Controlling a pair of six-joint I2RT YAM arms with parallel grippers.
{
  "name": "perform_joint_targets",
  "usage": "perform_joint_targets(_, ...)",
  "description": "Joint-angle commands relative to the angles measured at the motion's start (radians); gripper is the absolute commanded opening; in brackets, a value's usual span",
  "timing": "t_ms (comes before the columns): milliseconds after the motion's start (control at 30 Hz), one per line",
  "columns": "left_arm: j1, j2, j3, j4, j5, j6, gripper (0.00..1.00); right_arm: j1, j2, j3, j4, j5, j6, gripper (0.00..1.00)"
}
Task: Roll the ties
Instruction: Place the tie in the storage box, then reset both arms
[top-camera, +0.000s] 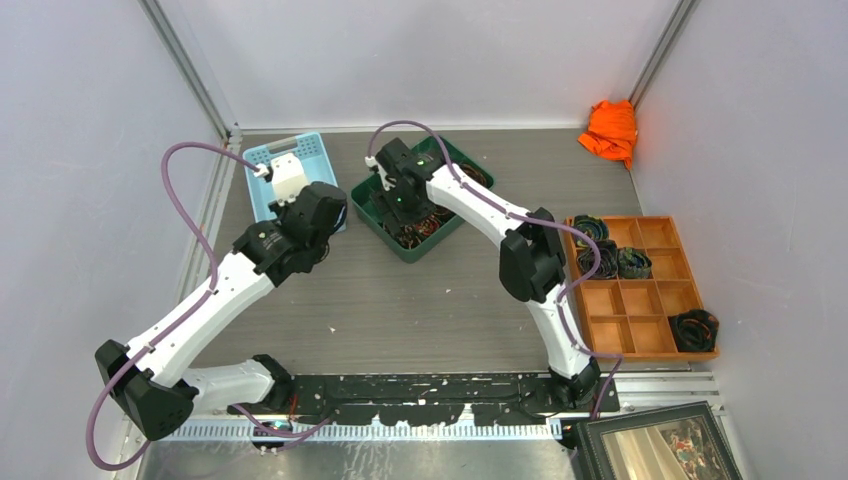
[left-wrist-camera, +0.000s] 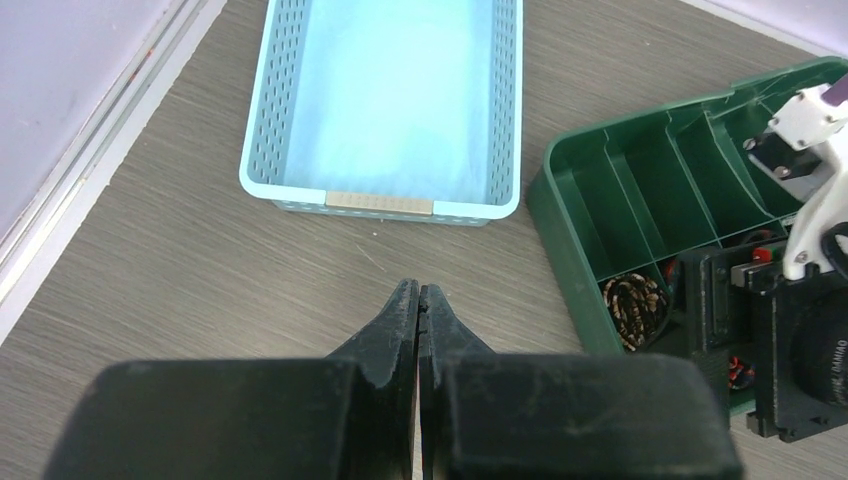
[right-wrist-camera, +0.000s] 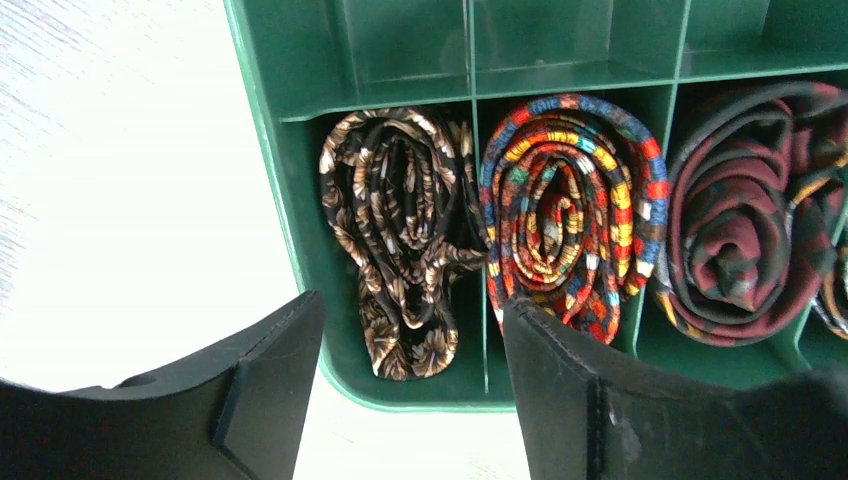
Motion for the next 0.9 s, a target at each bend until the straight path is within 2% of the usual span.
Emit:
perform_joint_targets(0,0.005,-0.023,0.015,-0.038,-0.016,-0.028,0.00,0.012,-0.114,0.040,-0.053,0.075,0.019,0.72)
perform_joint_targets(167,0.004,-0.111,-0.003,-0.073,-0.024,-0.061,0.00,0.002,-0.315,-0.121,0.131,0.201,0.104,0.73)
perform_joint_targets(367,0.006,-0.202,-0.015,-0.150,-0.041,-0.099,0.00,0.003,-0.561,-0.329,0.281,0.477,0.187,0.74)
perform_joint_targets(433,0.005,-0.219,-0.006,-0.167,-0.046,-0.100,0.00,0.003,-0.630,-0.387,0.310,0.611,0.203,0.73)
perform_joint_targets(500,0.005,-0.230,-0.002,-0.184,-0.051,-0.101,0.00,0.005,-0.684,-0.434,0.298,0.815,0.255,0.74)
perform_joint_targets(600,0.004,-0.238,-0.006,-0.198,-0.060,-0.103,0.00,0.005,-0.781,-0.575,0.314,1.037,0.308,0.74)
perform_joint_targets(700,0.005,-0.232,-0.012,-0.200,-0.057,-0.106,0.00,0.005,-0.863,-0.720,0.353,1.055,0.330,0.74)
perform_joint_targets(867,0.005,-0.210,-0.005,-0.193,-0.043,-0.106,0.00,0.004,-0.959,-0.839,0.388,0.994,0.357,0.74)
